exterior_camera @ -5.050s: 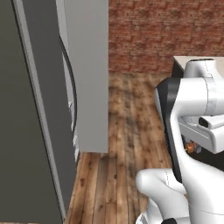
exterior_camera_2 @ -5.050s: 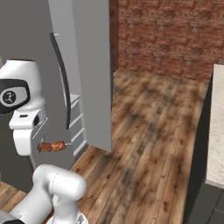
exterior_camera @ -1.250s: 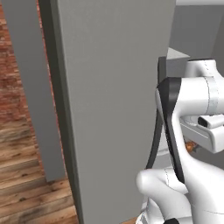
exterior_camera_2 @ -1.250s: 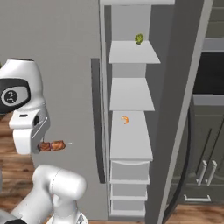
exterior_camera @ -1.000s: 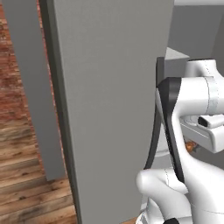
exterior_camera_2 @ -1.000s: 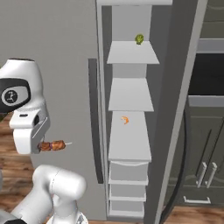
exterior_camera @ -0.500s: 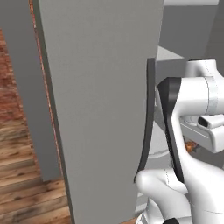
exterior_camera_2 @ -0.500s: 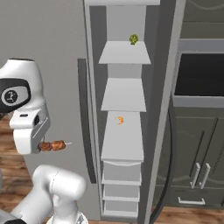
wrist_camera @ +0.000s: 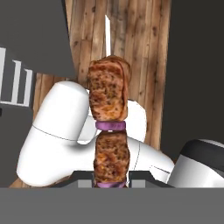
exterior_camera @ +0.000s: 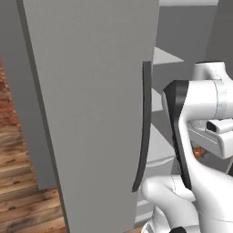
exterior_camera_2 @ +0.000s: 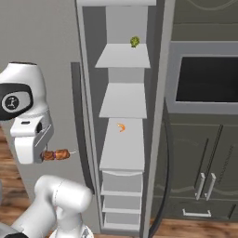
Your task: Store the kebab skewer in the freezer for long-term storage. Close the freezer door after placing the cooked food.
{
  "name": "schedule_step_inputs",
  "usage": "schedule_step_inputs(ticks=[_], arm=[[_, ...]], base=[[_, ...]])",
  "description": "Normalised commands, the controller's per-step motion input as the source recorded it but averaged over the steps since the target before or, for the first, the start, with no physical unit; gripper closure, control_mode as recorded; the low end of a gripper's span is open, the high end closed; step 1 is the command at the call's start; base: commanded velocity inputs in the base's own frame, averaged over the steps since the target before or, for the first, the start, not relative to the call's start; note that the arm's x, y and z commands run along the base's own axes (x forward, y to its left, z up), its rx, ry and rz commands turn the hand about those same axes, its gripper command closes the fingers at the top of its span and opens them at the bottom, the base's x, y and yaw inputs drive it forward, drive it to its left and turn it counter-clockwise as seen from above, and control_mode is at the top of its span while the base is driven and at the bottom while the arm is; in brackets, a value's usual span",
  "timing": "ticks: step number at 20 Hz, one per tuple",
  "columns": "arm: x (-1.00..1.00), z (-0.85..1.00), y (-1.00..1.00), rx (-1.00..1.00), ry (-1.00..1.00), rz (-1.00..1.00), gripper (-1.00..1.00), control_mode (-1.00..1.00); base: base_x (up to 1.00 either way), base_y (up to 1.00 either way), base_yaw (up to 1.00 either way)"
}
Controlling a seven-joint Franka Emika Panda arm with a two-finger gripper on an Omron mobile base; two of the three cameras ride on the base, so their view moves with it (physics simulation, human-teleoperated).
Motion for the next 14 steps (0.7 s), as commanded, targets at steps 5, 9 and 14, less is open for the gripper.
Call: schedule_step_inputs(ticks=[5,9,14], arm=[[0.0,0.0,0.0,0.0,0.0,0.0,1.0,1.0],[0.0,0.0,0.0,0.0,0.0,0.0,1.0,1.0],[0.0,0.0,0.0,0.0,0.0,0.0,1.0,1.0]], base=[[0.28,-0.28,0.0],[0.31,-0.31,0.0],[0.31,-0.29,0.0]])
